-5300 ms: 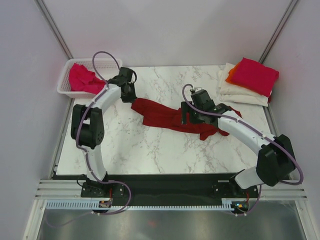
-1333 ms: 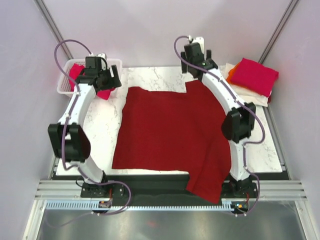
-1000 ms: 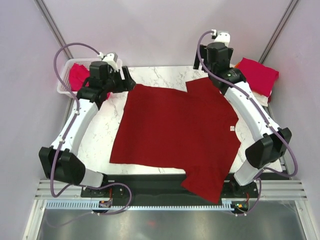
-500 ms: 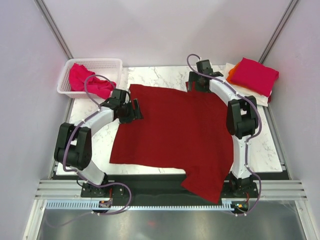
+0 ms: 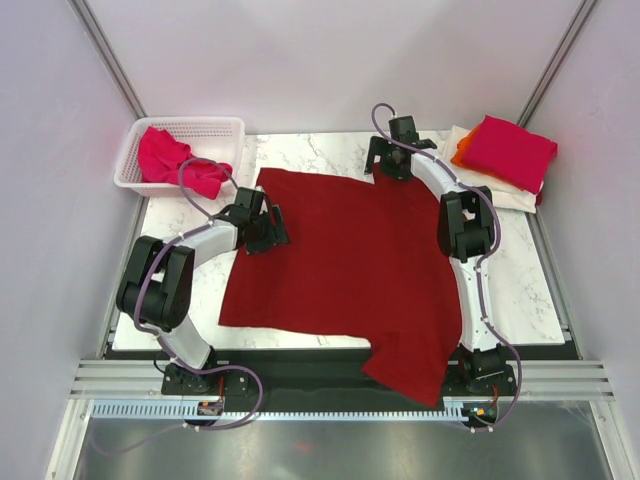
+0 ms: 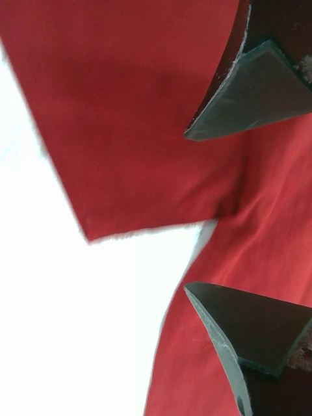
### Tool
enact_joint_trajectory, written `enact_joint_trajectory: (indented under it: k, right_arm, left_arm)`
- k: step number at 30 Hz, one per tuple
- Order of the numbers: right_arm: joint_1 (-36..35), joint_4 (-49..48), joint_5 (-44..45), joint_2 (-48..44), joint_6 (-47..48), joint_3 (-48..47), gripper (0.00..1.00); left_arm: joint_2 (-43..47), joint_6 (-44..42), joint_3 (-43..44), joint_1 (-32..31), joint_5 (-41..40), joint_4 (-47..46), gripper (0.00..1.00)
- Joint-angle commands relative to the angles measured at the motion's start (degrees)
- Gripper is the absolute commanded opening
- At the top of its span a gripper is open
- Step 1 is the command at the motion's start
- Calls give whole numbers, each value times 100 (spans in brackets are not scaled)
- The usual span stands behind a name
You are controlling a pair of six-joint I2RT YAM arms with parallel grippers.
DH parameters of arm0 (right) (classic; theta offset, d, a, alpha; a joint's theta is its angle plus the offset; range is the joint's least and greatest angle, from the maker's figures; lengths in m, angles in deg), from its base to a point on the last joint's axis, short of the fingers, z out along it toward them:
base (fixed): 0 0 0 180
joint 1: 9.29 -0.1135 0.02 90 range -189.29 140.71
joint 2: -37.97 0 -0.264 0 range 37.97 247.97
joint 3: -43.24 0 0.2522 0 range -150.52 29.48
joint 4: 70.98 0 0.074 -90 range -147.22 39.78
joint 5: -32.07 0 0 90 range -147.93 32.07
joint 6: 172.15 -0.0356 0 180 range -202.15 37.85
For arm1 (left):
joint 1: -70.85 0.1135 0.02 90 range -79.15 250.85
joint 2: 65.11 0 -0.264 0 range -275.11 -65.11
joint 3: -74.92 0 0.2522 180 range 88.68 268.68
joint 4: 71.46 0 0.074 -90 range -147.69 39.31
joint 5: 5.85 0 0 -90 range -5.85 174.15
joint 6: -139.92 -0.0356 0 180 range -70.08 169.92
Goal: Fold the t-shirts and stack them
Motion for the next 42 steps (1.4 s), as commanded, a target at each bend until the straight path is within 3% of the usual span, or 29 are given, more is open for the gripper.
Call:
enact_joint_trajectory:
  k: [1,10,18,22,29,42]
  right_arm:
    - [-30,46,-713,560,-347,-455,98]
    - [-223,-278,-1785,1746,-1102,-1949,98]
    - [-390,-1500,-2155,2389,-1955,-2276,98]
    - [-347,-1834,-2103,2416,-2140,-2382,98]
    - [13,-1712,-1162,2029,-2026,-2030,98]
    - [427,-1703,-1161,2090,-1815,-2293,98]
  left_arm:
    - [-134,259,-330,31,-407,-30,78]
    - [814,593,-1033,725,-926,-3,76]
    - [860,540,-797,1060,-953,67,76]
    - [658,549,-577,1051,-716,41,76]
    - [385,540,-164,779,-504,23,76]
    - [472,743,-75,216,-513,32,76]
